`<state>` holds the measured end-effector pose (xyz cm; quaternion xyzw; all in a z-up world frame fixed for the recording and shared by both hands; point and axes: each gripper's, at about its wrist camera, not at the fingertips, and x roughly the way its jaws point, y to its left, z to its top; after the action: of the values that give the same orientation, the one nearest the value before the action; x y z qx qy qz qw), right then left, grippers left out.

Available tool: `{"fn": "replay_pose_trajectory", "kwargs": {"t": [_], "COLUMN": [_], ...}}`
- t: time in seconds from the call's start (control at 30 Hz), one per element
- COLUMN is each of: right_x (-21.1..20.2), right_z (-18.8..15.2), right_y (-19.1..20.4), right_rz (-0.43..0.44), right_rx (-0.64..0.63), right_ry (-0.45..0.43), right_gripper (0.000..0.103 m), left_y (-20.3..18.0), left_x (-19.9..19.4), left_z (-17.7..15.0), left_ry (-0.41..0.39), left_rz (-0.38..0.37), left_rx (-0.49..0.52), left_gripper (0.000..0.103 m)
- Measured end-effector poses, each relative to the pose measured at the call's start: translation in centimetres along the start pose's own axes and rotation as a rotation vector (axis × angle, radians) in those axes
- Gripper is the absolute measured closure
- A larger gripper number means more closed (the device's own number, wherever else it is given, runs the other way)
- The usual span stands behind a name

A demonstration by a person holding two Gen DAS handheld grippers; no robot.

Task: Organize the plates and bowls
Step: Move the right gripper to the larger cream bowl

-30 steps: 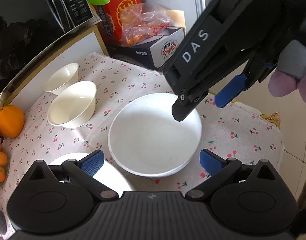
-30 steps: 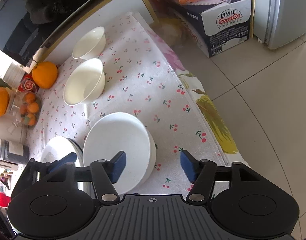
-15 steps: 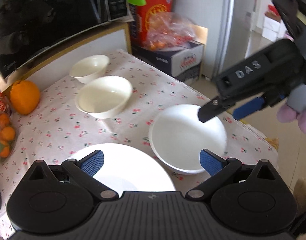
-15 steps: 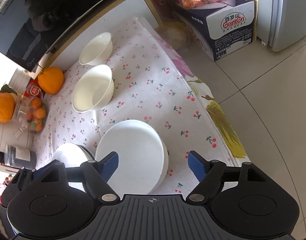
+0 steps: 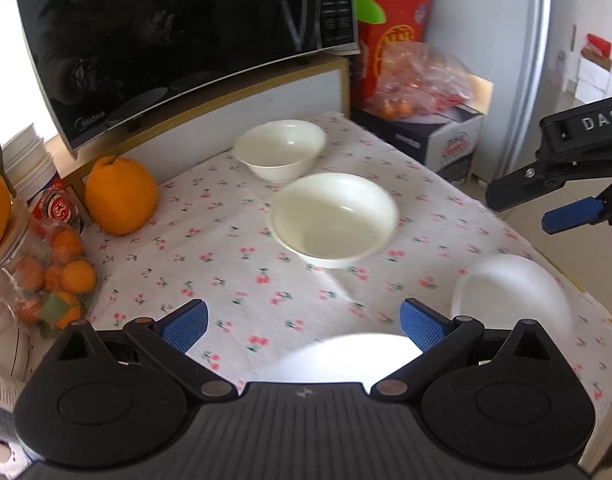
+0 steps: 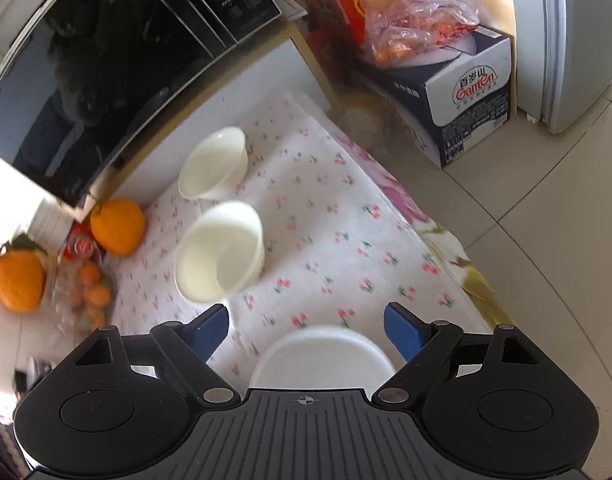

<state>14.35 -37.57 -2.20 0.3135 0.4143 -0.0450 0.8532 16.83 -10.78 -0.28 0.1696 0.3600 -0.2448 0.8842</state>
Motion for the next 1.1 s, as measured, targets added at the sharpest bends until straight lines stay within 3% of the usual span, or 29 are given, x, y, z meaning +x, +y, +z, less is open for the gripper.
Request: {"fn": "replay_pose_trajectory", "kwargs": {"t": [0.17,0.33,0.47,0.67,0.83,1.1], "right_x": [2.0,4.0,5.5,7.5,8.5,9.5], "right_z": [0.7,0.9,1.2,1.5,1.6,1.4], "right_y": [1.9,3.0,2.8,2.1,2.3,1.9], "right_rz": [0.017,0.039,0.055,0.111,0.1,0.081], "right_rx": [-0.001,-0.001,0.042,0.159,0.189,0.22], "right_ry": [-0.024,-0.037,-0.047,-0.017,-0.015,-0.005], "right_gripper": [0.016,0.016,0.016,0.016,0.016,0.016], "left_y": [1.6,2.2,2.3,3.2,4.0,3.5], "left_x": [2.0,3.5,5.2,7.7,8.1,8.8], "left_z": [0.3,0.3,0.1,0.1,0.6,1.2], "left_ry": [-0.027,-0.107,-0.12,-0.044,-0.026,0.06], "left_rz": [-0.024,-0.103,-0.138,-0.255,-0.332,-0.324], "left_rx": [0.015,0.029,0.076,0.032,-0.024,0.026], "left_gripper": [0.0,0.0,0.0,0.001,0.0,0.001]}}
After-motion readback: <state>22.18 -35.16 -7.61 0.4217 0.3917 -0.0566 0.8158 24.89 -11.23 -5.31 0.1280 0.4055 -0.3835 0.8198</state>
